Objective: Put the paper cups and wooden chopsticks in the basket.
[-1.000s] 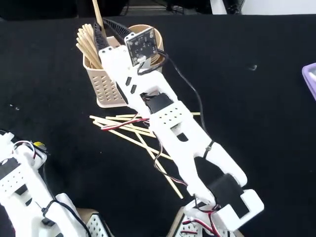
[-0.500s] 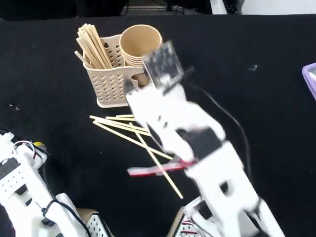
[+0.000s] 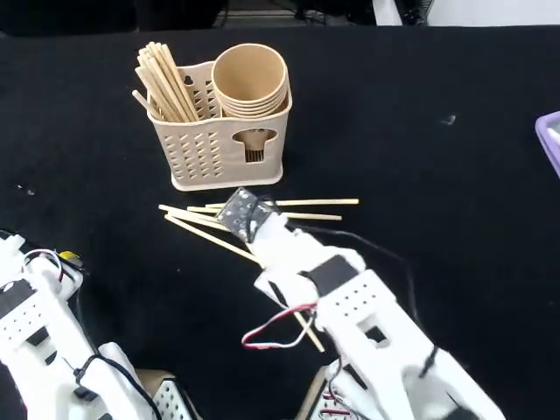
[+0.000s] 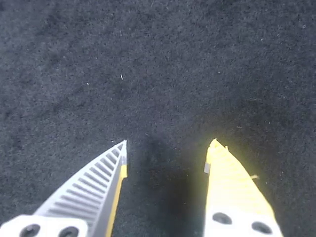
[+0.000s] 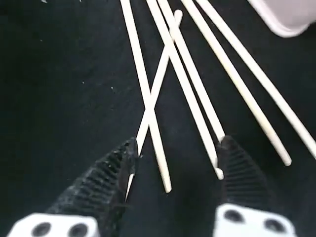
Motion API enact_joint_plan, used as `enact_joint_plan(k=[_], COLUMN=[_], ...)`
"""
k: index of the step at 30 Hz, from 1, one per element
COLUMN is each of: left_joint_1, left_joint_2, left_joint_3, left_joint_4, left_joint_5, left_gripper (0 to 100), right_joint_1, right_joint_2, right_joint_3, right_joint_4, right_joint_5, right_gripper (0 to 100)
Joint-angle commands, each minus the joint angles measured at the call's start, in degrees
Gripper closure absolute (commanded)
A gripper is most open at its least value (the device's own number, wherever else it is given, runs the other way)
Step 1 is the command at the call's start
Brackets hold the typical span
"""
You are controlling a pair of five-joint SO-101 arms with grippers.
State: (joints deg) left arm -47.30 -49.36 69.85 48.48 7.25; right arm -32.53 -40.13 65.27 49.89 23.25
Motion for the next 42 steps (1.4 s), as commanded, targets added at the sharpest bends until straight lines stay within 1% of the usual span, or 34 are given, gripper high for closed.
enact_joint_plan(k=[1,5,10,16,17,19,23,25,28,31,38,42], left_joint_1=[0.57,0.57,0.57,0.48,0.48,0.48,0.48,0.48,0.48,0.48,0.48,0.48], left_joint_2=[-0.7,-0.7,-0.7,-0.7,-0.7,-0.7,-0.7,-0.7,-0.7,-0.7,-0.7,-0.7], left_joint_3=[-3.12,-3.12,-2.95,-2.95,-2.95,-2.95,-2.95,-2.95,-2.95,-2.95,-3.03,-3.03], left_joint_4=[-0.7,-0.7,-0.7,-0.7,-0.7,-0.7,-0.7,-0.7,-0.7,-0.7,-0.7,-0.7], left_joint_5=[0.09,0.09,0.09,0.09,0.09,0.09,0.09,0.09,0.09,0.09,0.09,0.09], left_gripper=[74,74,74,74,74,74,74,74,74,74,74,74], right_joint_1=[-0.79,-2.46,-2.29,-2.37,-2.37,-2.64,-2.73,-2.73,-2.73,-2.73,-2.73,-2.73], right_joint_2=[5.41,14.02,22.9,29.05,29.49,29.49,27.03,24.4,18.68,12.35,-1.36,-4.53], right_joint_3=[-0.92,-3.21,-9.19,-11.03,-11.12,-11.38,-11.12,-11.03,-11.03,-9.71,-0.92,3.47], right_joint_4=[-5.71,-10.81,-10.81,-10.73,-10.55,-8.88,-6.15,-2.64,3.52,8.53,9.41,7.38], right_joint_5=[2.64,2.37,2.73,2.81,2.81,2.81,2.46,2.46,2.46,2.46,2.37,2.55], right_gripper=[69.6,71.2,71.4,71.7,72.7,79.3,99.0,97.1,98.9,98.7,98.7,98.5])
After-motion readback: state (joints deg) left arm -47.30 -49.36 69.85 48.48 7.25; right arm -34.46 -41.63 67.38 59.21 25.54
